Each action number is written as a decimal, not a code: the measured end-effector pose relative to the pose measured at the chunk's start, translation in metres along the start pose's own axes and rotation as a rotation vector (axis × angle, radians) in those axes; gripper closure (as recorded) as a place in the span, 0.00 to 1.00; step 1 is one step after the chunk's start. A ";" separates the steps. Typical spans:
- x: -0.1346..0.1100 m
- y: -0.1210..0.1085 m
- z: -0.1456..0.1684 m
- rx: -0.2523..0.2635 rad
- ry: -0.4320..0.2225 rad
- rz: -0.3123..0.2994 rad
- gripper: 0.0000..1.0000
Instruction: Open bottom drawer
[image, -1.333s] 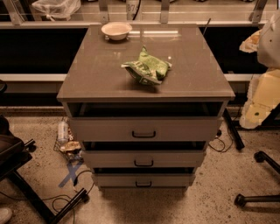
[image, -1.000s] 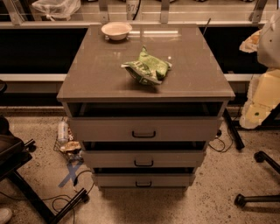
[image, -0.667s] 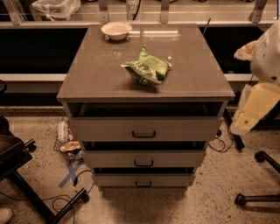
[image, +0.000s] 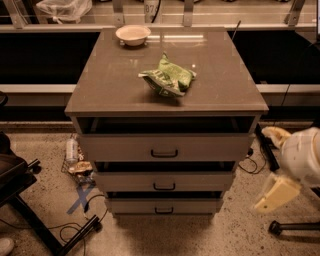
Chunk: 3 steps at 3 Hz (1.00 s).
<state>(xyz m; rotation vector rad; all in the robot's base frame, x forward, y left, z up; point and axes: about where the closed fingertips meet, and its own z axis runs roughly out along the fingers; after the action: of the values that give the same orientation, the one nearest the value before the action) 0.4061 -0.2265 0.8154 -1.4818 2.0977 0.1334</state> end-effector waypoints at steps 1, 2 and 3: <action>0.018 0.002 0.027 0.084 -0.070 -0.024 0.00; 0.025 -0.014 0.033 0.162 -0.052 -0.065 0.00; 0.025 -0.016 0.033 0.166 -0.038 -0.087 0.00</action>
Offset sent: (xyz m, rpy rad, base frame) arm 0.0470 -0.0258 -0.0585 -0.1100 -0.1525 -0.1026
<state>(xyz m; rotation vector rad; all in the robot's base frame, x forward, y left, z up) 0.4279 -0.2403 0.7790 -1.4557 1.9602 -0.0447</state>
